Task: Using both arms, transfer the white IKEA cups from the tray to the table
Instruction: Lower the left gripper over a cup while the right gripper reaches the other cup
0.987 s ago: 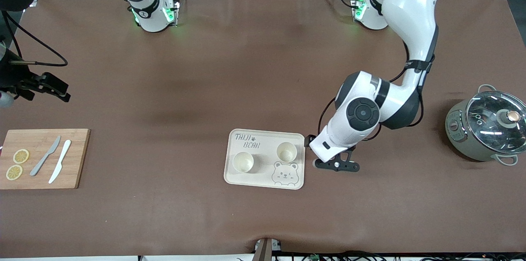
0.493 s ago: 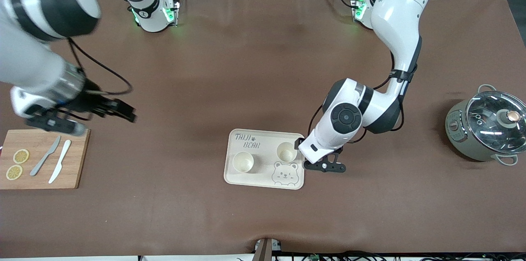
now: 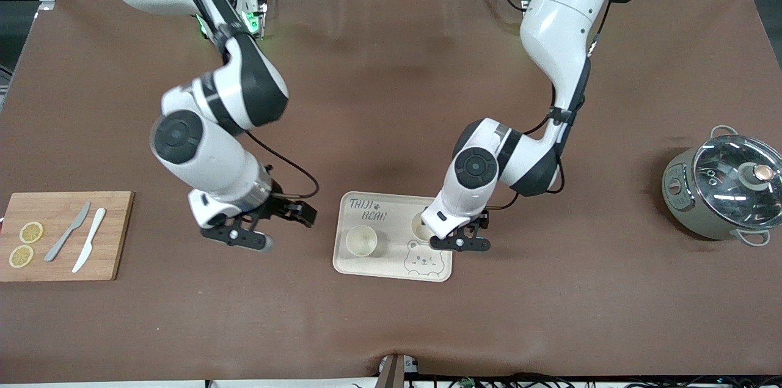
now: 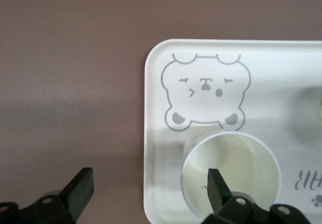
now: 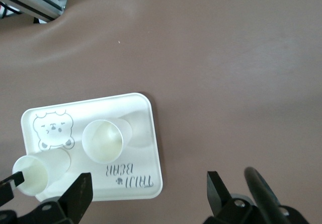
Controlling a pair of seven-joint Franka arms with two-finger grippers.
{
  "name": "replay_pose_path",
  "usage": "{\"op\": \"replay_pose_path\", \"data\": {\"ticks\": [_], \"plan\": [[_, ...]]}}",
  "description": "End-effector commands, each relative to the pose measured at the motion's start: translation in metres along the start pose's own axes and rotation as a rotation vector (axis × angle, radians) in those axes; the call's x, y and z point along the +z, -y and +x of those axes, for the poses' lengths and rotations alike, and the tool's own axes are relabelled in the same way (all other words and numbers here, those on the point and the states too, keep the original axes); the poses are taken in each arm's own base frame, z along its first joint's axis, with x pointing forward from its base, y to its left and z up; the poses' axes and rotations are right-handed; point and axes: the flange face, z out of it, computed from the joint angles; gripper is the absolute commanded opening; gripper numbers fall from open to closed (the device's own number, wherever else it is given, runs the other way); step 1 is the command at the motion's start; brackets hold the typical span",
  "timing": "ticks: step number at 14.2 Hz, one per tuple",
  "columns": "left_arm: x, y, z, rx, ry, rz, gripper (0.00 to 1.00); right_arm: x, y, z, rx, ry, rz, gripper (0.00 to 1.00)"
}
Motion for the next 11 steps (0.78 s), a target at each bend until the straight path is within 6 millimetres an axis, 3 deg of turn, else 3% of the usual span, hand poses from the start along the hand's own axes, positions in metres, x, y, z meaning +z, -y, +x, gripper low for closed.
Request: {"op": "replay_pose_path", "data": {"ticks": [1,6,11], "plan": [[-0.002,-0.001,0.008,-0.011,-0.04,0.004,1.0,0.023,0.015,0.0,-0.022,-0.023,-0.036,1.0],[0.005,-0.001,0.007,-0.015,-0.042,0.002,1.0,0.08,0.031,-0.01,-0.054,-0.029,-0.035,1.0],[0.013,0.001,0.009,-0.027,-0.048,-0.018,1.0,0.116,0.037,-0.016,-0.066,-0.041,-0.026,1.0]]}}
